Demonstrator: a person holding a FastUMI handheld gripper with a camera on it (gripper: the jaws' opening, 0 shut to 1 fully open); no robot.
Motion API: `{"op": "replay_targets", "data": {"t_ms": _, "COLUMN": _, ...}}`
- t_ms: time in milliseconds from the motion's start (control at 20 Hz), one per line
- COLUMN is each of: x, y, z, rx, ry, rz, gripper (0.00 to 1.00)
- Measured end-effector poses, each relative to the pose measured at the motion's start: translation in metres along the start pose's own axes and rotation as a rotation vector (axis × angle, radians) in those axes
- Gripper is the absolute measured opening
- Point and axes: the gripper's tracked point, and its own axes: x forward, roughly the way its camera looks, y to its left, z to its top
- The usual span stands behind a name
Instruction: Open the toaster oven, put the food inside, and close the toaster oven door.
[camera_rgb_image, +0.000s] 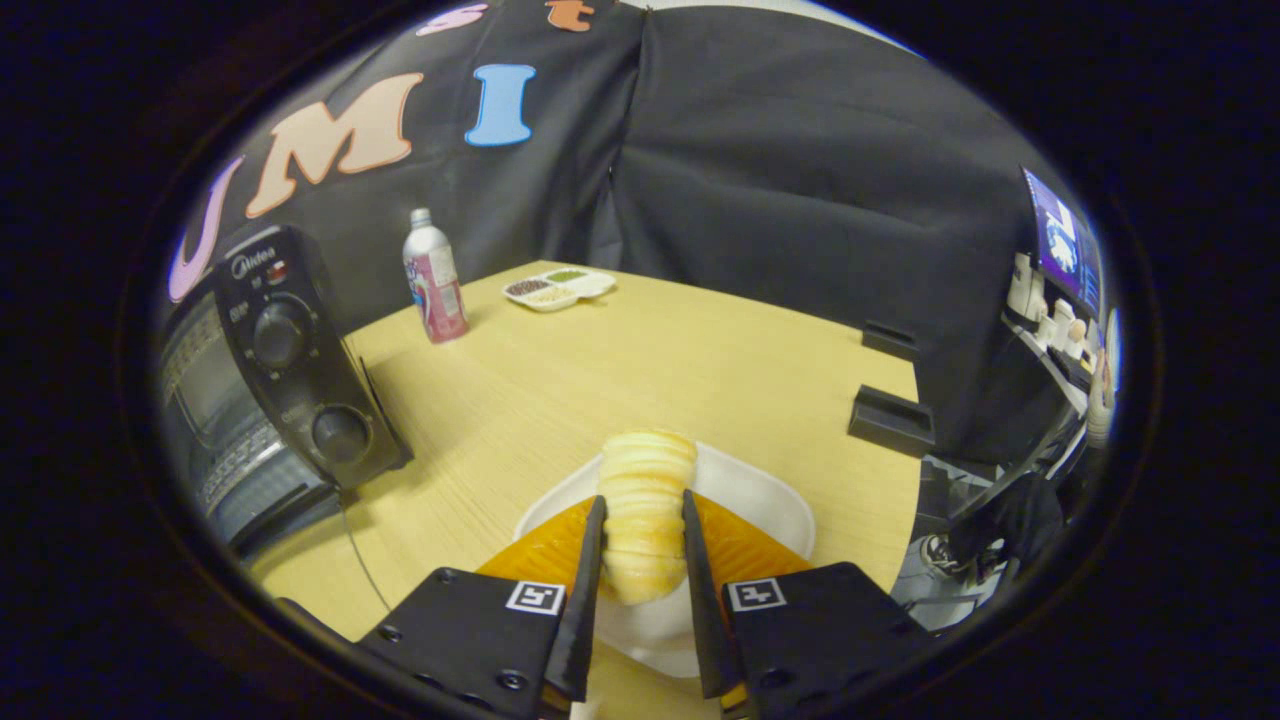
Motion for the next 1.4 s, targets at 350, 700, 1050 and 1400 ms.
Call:
{"op": "replay_targets", "data": {"t_ms": 350, "x": -0.068, "y": 0.047, "z": 0.037, "rx": 0.117, "ry": -0.119, "rz": 0.154, "gripper": 0.45}}
{"op": "replay_targets", "data": {"t_ms": 700, "x": -0.147, "y": 0.139, "z": 0.039, "rx": 0.277, "ry": -0.097, "rz": 0.392, "gripper": 0.44}}
{"op": "replay_targets", "data": {"t_ms": 1050, "x": -0.157, "y": 0.211, "z": 0.024, "rx": 0.416, "ry": -0.022, "rz": 0.552, "gripper": 0.44}}
{"op": "replay_targets", "data": {"t_ms": 1400, "x": -0.141, "y": 0.264, "z": 0.014, "rx": 0.466, "ry": 0.006, "rz": 0.623, "gripper": 0.44}}
